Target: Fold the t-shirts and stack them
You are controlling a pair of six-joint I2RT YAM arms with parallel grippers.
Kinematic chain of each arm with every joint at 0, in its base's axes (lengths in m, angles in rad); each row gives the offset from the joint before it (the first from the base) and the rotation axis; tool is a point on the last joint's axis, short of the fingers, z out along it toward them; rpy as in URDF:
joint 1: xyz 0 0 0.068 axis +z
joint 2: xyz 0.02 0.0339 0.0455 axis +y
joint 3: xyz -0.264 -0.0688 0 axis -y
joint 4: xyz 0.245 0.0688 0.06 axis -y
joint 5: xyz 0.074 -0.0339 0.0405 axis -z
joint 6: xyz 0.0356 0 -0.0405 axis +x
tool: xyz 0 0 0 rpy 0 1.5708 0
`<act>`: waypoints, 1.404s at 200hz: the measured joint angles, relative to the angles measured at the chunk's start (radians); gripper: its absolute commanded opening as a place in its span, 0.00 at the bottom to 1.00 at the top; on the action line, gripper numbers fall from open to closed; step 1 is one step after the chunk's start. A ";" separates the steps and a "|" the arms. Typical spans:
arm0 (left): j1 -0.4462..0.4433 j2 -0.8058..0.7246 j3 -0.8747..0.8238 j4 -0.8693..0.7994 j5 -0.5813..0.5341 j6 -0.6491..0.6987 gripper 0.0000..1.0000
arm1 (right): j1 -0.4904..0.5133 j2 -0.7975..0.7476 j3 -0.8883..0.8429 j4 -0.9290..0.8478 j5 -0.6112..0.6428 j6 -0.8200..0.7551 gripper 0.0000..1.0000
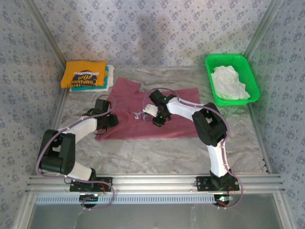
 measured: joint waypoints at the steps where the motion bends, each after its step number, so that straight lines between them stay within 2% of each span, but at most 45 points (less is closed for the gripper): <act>1: 0.002 0.000 -0.001 0.000 0.001 0.000 0.44 | 0.000 0.000 0.000 0.000 0.001 0.000 0.32; 73: 0.037 0.002 -0.039 0.022 -0.004 -0.004 0.44 | -0.047 0.000 0.000 0.011 0.008 0.027 0.31; 141: 0.061 0.045 -0.046 0.072 -0.021 -0.011 0.44 | -0.096 0.000 0.000 0.016 0.016 0.053 0.35; 158: 0.063 0.049 -0.044 0.079 -0.027 -0.016 0.44 | -0.098 0.000 0.000 0.019 0.019 0.057 0.40; 201: 0.063 0.059 -0.036 0.084 -0.042 -0.027 0.44 | -0.122 -0.001 0.000 0.029 0.041 0.072 0.40; 281: 0.063 0.061 -0.036 0.090 -0.050 -0.041 0.43 | -0.233 -0.001 0.024 0.016 0.061 0.114 0.43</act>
